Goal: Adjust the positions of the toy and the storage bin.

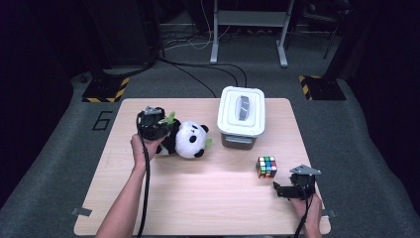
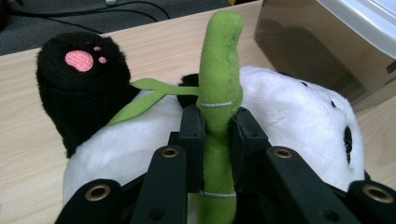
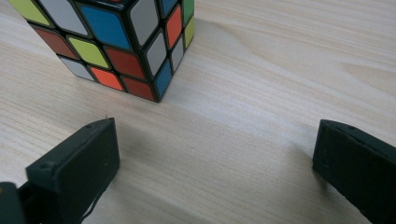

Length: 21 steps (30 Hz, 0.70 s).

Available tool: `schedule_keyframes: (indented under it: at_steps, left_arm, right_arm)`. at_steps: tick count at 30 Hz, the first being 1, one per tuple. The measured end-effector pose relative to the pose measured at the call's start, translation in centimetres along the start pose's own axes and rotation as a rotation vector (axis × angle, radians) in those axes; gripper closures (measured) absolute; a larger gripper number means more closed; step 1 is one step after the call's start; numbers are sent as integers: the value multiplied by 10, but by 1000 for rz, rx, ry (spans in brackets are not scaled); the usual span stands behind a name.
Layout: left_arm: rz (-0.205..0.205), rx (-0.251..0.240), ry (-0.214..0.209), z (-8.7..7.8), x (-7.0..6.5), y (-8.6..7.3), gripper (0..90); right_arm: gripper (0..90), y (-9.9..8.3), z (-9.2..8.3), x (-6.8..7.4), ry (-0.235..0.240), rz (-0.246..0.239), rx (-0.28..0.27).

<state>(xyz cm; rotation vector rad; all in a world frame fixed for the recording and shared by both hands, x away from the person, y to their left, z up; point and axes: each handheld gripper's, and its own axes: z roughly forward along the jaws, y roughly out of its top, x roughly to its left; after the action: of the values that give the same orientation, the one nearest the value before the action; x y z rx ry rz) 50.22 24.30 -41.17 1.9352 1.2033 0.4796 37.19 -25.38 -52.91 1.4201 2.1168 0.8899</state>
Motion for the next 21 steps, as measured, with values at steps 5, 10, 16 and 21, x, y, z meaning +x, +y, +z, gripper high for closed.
schedule_keyframes:
  at_steps: [5,10,16,21]
  left_arm:
    - [50,46,32,14,-6,-5,760]
    - [79,54,41,12,-10,-5,652]
    - [99,44,68,-5,-16,-5,317]
    - [116,38,72,-23,-18,-11,199]
  right_arm:
    - [0,0,0,0,0,0,0]
    - [0,0,0,0,1,0,0]
    - [0,0,0,0,1,0,1]
    - [0,0,0,0,2,1,1]
